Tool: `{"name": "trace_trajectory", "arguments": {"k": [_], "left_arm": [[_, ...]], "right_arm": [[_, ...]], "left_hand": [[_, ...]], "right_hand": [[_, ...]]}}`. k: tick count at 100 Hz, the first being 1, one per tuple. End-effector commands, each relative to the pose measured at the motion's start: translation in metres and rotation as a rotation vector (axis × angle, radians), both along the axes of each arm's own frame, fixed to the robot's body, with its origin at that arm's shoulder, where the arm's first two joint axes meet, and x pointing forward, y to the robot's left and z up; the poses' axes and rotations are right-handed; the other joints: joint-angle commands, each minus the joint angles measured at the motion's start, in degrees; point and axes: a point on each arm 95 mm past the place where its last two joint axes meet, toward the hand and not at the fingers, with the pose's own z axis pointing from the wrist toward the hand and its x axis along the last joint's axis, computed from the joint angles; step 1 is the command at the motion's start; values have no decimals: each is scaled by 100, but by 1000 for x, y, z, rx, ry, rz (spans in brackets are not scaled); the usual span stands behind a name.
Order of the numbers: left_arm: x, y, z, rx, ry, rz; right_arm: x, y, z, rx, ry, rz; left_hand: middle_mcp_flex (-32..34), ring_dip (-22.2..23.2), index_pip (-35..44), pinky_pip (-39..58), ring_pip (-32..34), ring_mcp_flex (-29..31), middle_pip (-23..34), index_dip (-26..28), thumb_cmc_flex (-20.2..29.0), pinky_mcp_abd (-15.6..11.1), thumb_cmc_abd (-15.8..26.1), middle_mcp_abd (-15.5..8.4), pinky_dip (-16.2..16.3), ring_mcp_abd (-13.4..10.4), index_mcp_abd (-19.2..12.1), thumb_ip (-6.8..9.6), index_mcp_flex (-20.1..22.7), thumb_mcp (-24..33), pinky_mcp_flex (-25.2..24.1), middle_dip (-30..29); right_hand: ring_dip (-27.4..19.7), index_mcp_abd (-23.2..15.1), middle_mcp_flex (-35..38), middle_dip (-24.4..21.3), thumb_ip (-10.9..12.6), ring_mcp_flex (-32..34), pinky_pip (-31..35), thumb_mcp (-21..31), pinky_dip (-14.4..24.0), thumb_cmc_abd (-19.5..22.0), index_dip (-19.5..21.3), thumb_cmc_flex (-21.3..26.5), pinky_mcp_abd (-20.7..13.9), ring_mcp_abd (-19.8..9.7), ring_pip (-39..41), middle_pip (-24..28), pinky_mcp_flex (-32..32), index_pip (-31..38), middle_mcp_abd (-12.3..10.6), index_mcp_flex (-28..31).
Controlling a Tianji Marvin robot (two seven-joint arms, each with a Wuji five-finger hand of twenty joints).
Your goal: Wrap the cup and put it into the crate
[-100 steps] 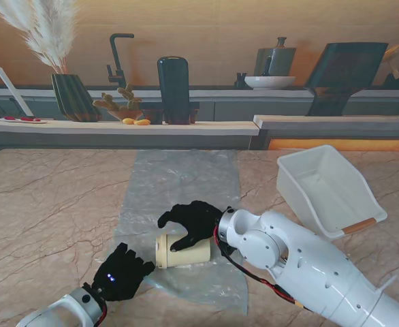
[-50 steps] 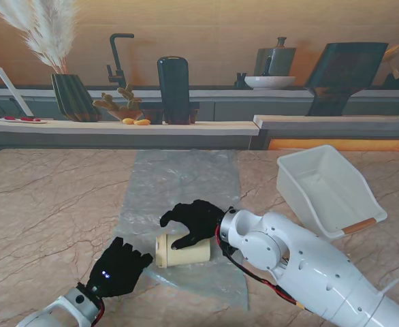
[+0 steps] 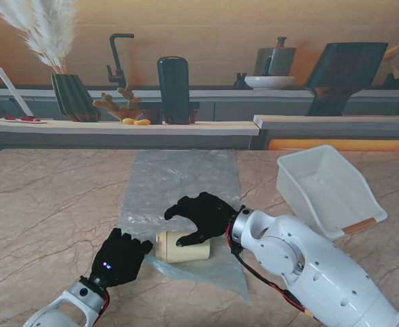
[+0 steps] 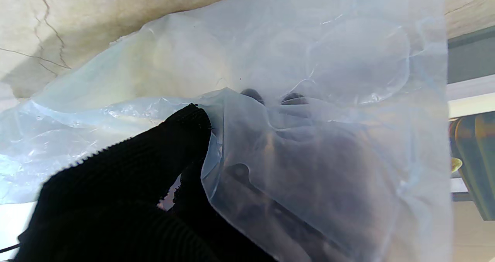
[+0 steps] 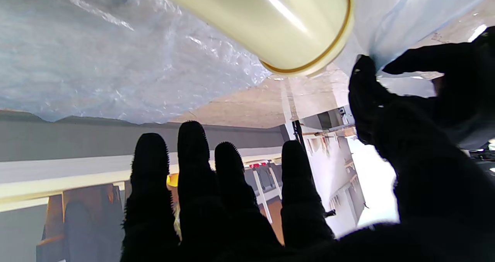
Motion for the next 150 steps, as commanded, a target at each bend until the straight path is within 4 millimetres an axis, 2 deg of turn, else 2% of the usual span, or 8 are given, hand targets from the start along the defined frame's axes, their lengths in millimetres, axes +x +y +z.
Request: {"name": "trace_trajectory", "arguments": {"k": [1, 43, 62, 67, 78, 87, 99, 150], "left_arm": [[0, -2, -2, -17, -1, 19], [14, -7, -4, -82, -23, 93], [16, -7, -4, -81, -19, 123], [16, -7, -4, -88, -19, 137], [19, -8, -4, -110, -16, 167], [21, -9, -3, -124, -12, 188], [25, -10, -4, -139, -11, 206], [31, -12, -5, -170, -1, 275]], "right_arm": [[-8, 1, 2, 15, -10, 22], [-36, -11, 18, 163, -200, 126], [-48, -15, 19, 254, -247, 182], [-51, -16, 19, 260, -239, 184], [-56, -19, 19, 256, -230, 190], [-57, -21, 17, 252, -224, 194], [-58, -22, 16, 236, -205, 208], [-65, -18, 22, 273, -178, 272]], "left_hand": [[185, 77, 228, 326, 157, 128, 272, -84, 40, 215, -250, 188, 26, 46, 135, 67, 52, 154, 25, -59], [216, 75, 196, 371, 204, 157, 336, -167, 50, 231, -284, 194, 36, 70, 150, 35, 118, 83, 38, -86], [333, -9, 165, 419, 175, 323, 312, -360, 153, 332, -337, 210, 18, 102, 246, -82, 249, -114, 220, -257], [377, -13, 157, 455, 204, 380, 341, -402, 150, 349, -365, 219, 19, 114, 279, -103, 300, -155, 290, -273], [434, -23, 154, 512, 247, 456, 394, -454, 160, 389, -394, 229, 24, 140, 328, -144, 364, -233, 369, -300], [446, -27, 160, 538, 274, 485, 429, -468, 169, 412, -404, 244, 24, 165, 365, -158, 389, -288, 388, -318], [441, -38, 181, 578, 320, 495, 507, -462, 186, 438, -392, 245, 26, 180, 377, -158, 407, -411, 392, -359], [320, -56, 167, 563, 317, 414, 631, -376, 168, 459, -242, 276, 31, 238, 386, -151, 390, -790, 284, -445]], "right_hand": [[-70, -26, 140, -75, -45, -77, -134, 36, -59, 244, 3, -142, 152, 31, -140, -124, -5, -64, -5, 54], [123, -143, 573, 74, 36, 373, 97, 50, 77, -40, 141, 186, 3, -191, 261, 165, 499, 271, -183, 389], [484, -366, 1541, 255, 210, 1187, 1689, -10, 226, -116, 347, 638, -336, -309, 1205, 775, 1309, 1067, -353, 1468], [536, -429, 1734, 280, 84, 1335, 2084, 72, 101, -288, 25, 827, -396, -294, 1360, 833, 1434, 1375, -365, 1589], [590, -491, 1968, 305, 11, 1565, 2484, 172, 51, -441, -190, 997, -490, -303, 1519, 895, 1629, 1667, -380, 1665], [601, -514, 2046, 314, 12, 1685, 2566, 274, 29, -528, -236, 1077, -542, -326, 1562, 924, 1745, 1701, -391, 1661], [600, -501, 2102, 315, -208, 1784, 2625, 676, -180, -649, -412, 997, -558, -348, 1570, 944, 1797, 1807, -395, 1654], [513, -554, 2243, 264, -367, 1979, 2117, 925, -509, -795, -501, 1130, -483, -415, 1359, 866, 1820, 1913, -459, 1696]]}}
